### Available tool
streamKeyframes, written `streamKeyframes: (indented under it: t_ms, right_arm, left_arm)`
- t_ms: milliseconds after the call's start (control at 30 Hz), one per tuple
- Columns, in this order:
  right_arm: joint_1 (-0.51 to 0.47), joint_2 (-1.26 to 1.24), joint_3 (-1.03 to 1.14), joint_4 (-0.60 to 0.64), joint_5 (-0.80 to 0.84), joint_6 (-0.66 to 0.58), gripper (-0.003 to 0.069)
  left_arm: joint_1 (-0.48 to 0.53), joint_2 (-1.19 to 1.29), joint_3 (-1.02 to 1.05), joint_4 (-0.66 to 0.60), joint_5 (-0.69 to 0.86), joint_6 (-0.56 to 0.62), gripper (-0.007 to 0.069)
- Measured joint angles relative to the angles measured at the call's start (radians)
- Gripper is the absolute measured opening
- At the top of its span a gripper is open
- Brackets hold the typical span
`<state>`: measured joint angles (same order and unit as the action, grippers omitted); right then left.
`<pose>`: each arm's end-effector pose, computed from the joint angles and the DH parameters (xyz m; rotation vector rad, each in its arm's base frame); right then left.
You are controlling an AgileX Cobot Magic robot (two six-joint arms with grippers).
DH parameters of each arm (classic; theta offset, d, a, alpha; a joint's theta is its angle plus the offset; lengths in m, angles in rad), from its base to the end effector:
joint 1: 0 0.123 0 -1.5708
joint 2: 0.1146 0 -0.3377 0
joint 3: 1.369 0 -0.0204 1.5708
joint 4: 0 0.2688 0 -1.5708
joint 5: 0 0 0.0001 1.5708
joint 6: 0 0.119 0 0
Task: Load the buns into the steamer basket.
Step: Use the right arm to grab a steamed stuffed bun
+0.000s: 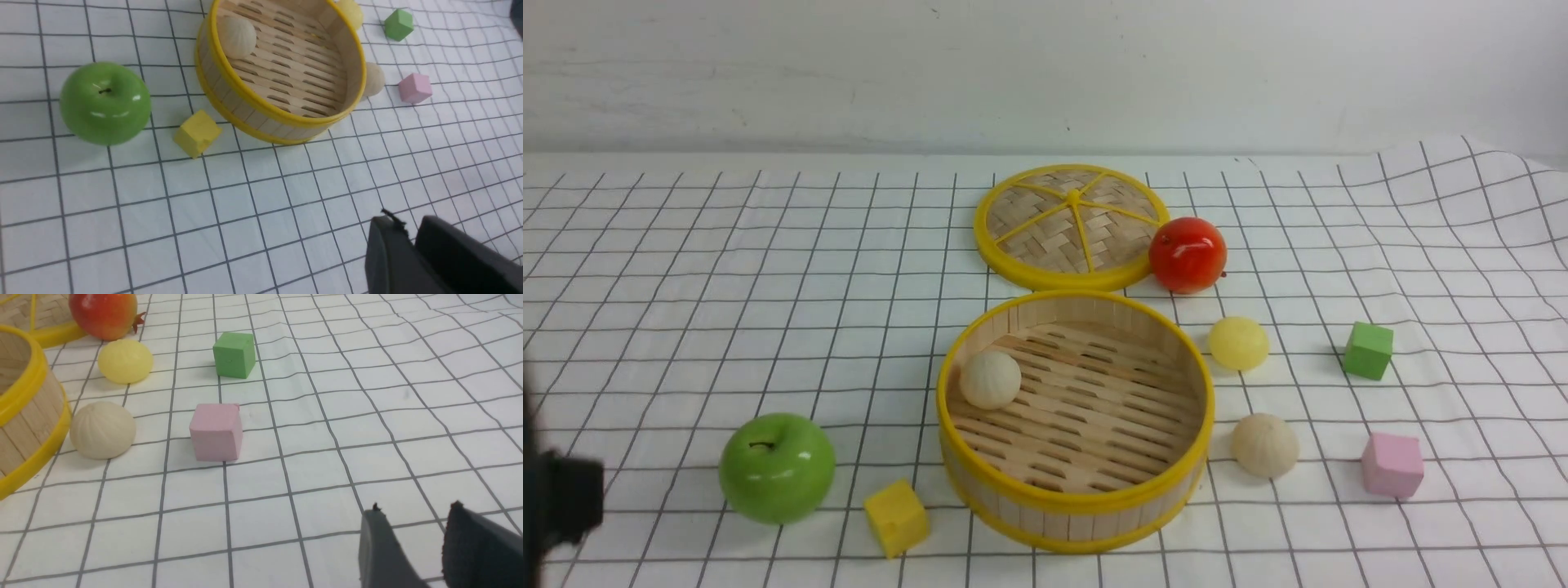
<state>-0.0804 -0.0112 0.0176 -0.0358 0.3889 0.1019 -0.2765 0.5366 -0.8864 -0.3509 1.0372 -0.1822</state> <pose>0.0435 -0.0051 0.1637 0.1493 1.8728 -0.0207 0.0498 -0.0508 0.3983 0.0823 2.1941 -0.6912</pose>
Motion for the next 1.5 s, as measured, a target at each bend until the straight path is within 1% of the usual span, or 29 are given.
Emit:
streamKeyframes:
  t_ms: [33,67,133,167,233,333,733,833,867,933,967,1033,1067,1133,1167,1200,1267,1300,1400,1500]
  right_arm:
    - [0.0,0.0,0.0,0.0,0.0,0.0,0.0239]
    - [0.0,0.0,0.0,0.0,0.0,0.0,0.0239]
    - [0.0,0.0,0.0,0.0,0.0,0.0,0.0239]
    - [0.0,0.0,0.0,0.0,0.0,0.0,0.0239]
    - [0.0,0.0,0.0,0.0,0.0,0.0,0.0239]
    - [0.0,0.0,0.0,0.0,0.0,0.0,0.0239]
    - [0.0,0.0,0.0,0.0,0.0,0.0,0.0239]
    - [0.0,0.0,0.0,0.0,0.0,0.0,0.0239]
    - [0.0,0.0,0.0,0.0,0.0,0.0,0.0239]
    - [0.0,0.0,0.0,0.0,0.0,0.0,0.0239]
    - [0.0,0.0,0.0,0.0,0.0,0.0,0.0239]
    - [0.0,0.0,0.0,0.0,0.0,0.0,0.0239]
    - [0.0,0.0,0.0,0.0,0.0,0.0,0.0239]
    - [0.0,0.0,0.0,0.0,0.0,0.0,0.0239]
    - [0.0,0.0,0.0,0.0,0.0,0.0,0.0239]
    - [0.0,0.0,0.0,0.0,0.0,0.0,0.0239]
    - [0.0,0.0,0.0,0.0,0.0,0.0,0.0239]
    - [0.0,0.0,0.0,0.0,0.0,0.0,0.0239]
    - [0.0,0.0,0.0,0.0,0.0,0.0,0.0239]
    - [0.0,0.0,0.0,0.0,0.0,0.0,0.0239]
  left_arm:
    - [0.0,-0.038,0.036,-0.003,-0.032,0.001,0.0036]
    - [0.0,-0.047,0.045,-0.003,-0.032,0.001,0.0031]
    - [0.0,-0.116,0.113,-0.003,-0.104,0.002,-0.0014]
    - [0.0,-0.164,0.161,-0.003,-0.165,0.003,-0.0013]
    - [0.0,-0.198,0.208,-0.001,-0.238,0.015,-0.0013]
    - [0.0,-0.207,0.226,-0.001,-0.282,0.021,-0.0013]
    - [0.0,-0.207,0.236,0.0,-0.303,0.024,-0.0013]
    - [0.0,-0.207,0.236,0.016,-0.318,0.025,-0.0013]
    - [0.0,-0.207,0.236,0.065,-0.329,0.025,-0.0013]
    - [0.0,-0.207,0.238,0.104,-0.335,0.025,-0.0013]
    - [0.0,-0.207,0.246,0.144,-0.347,0.025,-0.0013]
    - [0.0,-0.207,0.288,0.228,-0.413,0.025,-0.0013]
    - [0.0,-0.207,0.293,0.234,-0.421,0.025,-0.0013]
    - [0.016,-0.224,0.365,0.303,-0.525,0.025,-0.0013]
    - [0.023,-0.23,0.378,0.312,-0.542,0.025,-0.0013]
    - [0.066,-0.267,0.442,0.336,-0.615,0.025,-0.0013]
    - [0.094,-0.294,0.478,0.343,-0.647,0.025,-0.0013]
    - [0.136,-0.34,0.537,0.351,-0.69,0.025,-0.0013]
    - [0.184,-0.421,0.65,0.357,-0.722,0.025,-0.0013]
    - [0.193,-0.485,0.753,0.358,-0.722,0.025,-0.0013]
